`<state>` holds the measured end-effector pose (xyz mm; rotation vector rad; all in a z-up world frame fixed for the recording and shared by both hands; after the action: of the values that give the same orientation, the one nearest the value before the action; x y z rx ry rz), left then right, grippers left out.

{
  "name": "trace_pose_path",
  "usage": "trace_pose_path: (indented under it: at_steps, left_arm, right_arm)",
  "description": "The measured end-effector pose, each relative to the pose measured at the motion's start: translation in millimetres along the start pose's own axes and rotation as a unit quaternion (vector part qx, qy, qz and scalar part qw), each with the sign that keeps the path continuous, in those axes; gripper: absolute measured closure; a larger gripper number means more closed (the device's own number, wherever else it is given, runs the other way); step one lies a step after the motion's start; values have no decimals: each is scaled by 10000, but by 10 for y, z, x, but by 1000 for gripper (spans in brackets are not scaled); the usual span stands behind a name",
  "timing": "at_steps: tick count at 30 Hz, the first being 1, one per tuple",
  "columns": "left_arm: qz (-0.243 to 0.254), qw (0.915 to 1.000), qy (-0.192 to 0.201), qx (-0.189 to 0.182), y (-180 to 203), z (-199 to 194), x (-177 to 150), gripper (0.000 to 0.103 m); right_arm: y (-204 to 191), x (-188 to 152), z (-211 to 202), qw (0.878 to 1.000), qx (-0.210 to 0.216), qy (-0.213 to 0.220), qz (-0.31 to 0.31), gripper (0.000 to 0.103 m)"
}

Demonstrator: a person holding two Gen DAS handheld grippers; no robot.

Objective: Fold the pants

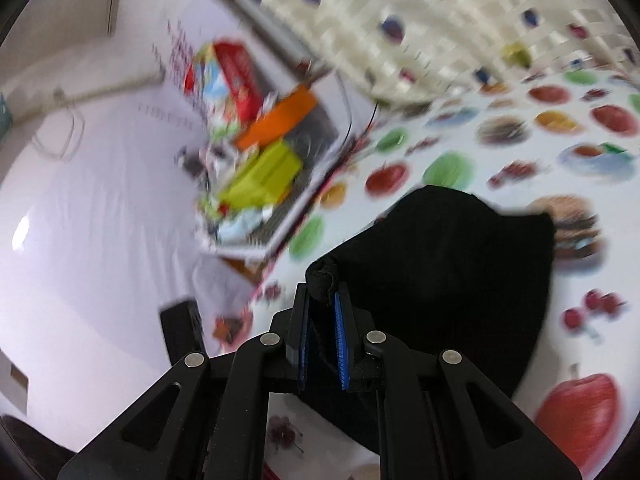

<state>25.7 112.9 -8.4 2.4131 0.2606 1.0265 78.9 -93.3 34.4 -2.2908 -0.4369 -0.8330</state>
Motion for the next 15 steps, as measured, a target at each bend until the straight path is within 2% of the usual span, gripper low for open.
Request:
trace_pose_path:
  at_steps: [3, 5, 9, 10, 13, 15]
  left_arm:
    - [-129, 9999, -40, -61, -73, -19, -28, 88]
    - [-102, 9999, -16, -80, -59, -36, -22, 88]
    - [-118, 9996, 53, -250, -32, -51, 46, 88]
    - [-105, 9995, 89, -293, -15, -63, 65, 86]
    - [39, 9989, 186, -427, 77, -58, 168, 69]
    - [246, 9979, 175, -567, 153, -5, 257, 65]
  right_arm:
    - [-47, -145, 218, 9989, -245, -296, -267, 88]
    - [-16, -192, 255, 9978, -440, -361, -348, 80]
    - [-13, -203, 103, 9989, -145, -128, -436, 79]
    - [-1, -208, 33, 9990, -91, 6, -448, 79]
    - [75, -162, -68, 9994, -104, 195, -282, 78]
    - [174, -174, -115, 9993, -220, 273, -156, 78]
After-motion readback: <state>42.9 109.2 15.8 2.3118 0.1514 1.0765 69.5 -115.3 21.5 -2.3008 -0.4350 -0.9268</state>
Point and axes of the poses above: each gripper's, at about its wrist camera, not at the fingertips, and z roughly the way its jaws point, y to its right, x to its top, the point moved 2 cm from there along z, roughly the way its jaws point, and after that the axes turned 12 degrees about -x, right-handed, at the moved point
